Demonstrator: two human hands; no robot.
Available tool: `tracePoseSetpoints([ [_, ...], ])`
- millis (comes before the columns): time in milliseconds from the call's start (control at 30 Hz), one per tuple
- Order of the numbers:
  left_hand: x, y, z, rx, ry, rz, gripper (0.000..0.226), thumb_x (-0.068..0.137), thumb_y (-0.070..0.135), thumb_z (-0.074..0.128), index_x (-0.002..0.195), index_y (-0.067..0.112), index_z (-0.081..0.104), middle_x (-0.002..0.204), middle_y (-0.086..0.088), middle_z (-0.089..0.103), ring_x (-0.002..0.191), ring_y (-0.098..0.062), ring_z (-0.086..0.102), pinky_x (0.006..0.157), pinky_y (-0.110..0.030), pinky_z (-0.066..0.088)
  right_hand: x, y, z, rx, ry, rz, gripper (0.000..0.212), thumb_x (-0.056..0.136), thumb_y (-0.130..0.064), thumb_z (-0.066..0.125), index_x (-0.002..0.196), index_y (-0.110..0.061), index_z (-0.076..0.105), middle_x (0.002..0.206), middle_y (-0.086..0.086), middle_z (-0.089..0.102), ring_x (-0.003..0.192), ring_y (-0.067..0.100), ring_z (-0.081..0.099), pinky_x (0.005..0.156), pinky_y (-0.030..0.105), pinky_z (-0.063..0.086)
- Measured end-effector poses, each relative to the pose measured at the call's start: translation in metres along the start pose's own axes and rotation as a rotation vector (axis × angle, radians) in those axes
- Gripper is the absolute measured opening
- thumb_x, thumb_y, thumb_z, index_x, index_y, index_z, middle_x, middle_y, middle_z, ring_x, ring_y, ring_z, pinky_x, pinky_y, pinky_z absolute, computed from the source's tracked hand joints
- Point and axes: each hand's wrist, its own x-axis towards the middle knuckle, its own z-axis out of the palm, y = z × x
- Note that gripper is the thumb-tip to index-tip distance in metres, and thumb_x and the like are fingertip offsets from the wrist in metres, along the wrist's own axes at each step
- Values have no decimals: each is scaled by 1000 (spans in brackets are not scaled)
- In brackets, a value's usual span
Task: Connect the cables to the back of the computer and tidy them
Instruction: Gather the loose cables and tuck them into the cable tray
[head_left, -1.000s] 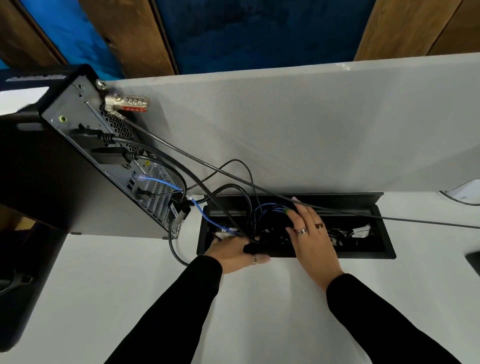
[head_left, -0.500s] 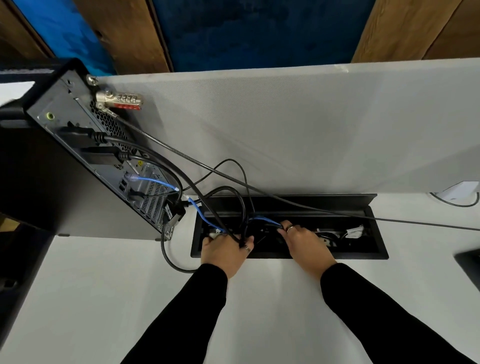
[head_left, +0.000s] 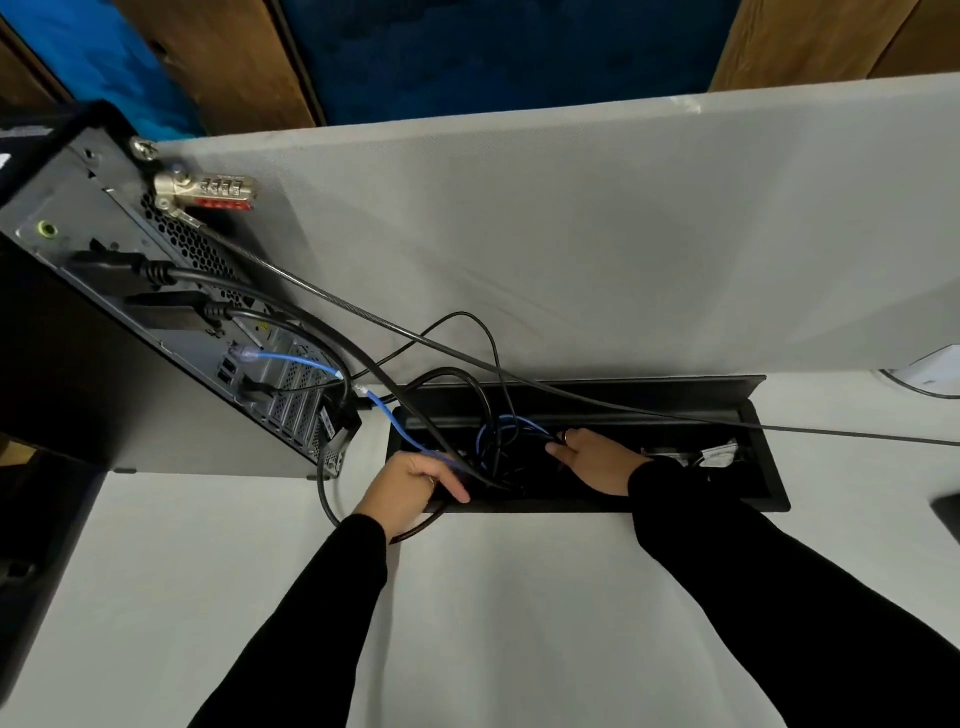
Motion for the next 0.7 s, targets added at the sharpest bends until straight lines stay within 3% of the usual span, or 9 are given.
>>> tracePoseSetpoints([
  [67,10,-6,-2,-56,52,-70,55,76,-24,34,52,13,67,85,-4,74,93,-22,64,89,-26,47,1,3,2,40,-16,4,37,98,-37,36,119,-10,52,94,0,49,97,19,46,88,28,33],
  [133,18,-3,-1,-55,56,-123,37,84,-17,41,71,8,64,76,2,72,86,-22,63,81,-25,50,3,4,2,39,-31,-13,43,98,-37,36,123,-5,51,97,0,44,96,20,47,90,30,35],
  [200,22,5,6,-32,23,-160,24,91,-5,43,94,8,62,88,-2,69,89,-19,64,81,-25,51,4,5,0,49,-60,-26,43,99,-34,37,121,-1,52,98,2,46,95,19,48,89,29,34],
  [267,27,11,14,-18,0,-178,23,94,3,44,108,11,61,94,-3,64,93,-20,61,82,-26,50,4,4,-3,41,-101,-23,31,99,-31,38,100,-8,59,88,1,52,90,17,48,83,25,34],
  [367,33,15,23,2,-18,-167,29,94,3,44,91,26,62,90,-5,60,89,-23,56,80,-33,49,2,3,-6,-6,-130,-2,33,99,-31,37,71,-19,48,73,-2,48,82,18,49,77,24,33],
  [467,39,12,24,65,2,-166,24,94,7,46,94,20,67,93,-15,62,80,-24,60,76,-35,53,3,5,-7,-41,-163,-2,33,99,-33,36,81,-11,53,83,4,51,80,17,49,73,24,34],
  [567,52,-4,19,244,-74,-222,21,90,7,49,87,9,70,96,-22,68,89,-34,64,87,-46,52,4,6,-8,-97,-192,24,40,99,-35,36,64,-16,42,70,-2,44,69,14,46,58,20,33],
  [633,62,-16,16,300,-99,-261,21,86,4,49,79,12,68,96,-23,68,95,-33,64,92,-51,49,7,6,-7,-106,-182,39,40,99,-36,37,62,-20,38,67,-4,41,77,19,47,57,22,33],
  [700,67,-15,16,271,-110,-297,23,88,1,49,87,5,72,104,-23,69,102,-34,63,96,-48,47,13,7,-7,-126,-174,57,41,98,-37,38,61,-20,38,66,-4,41,80,19,47,55,21,32],
])
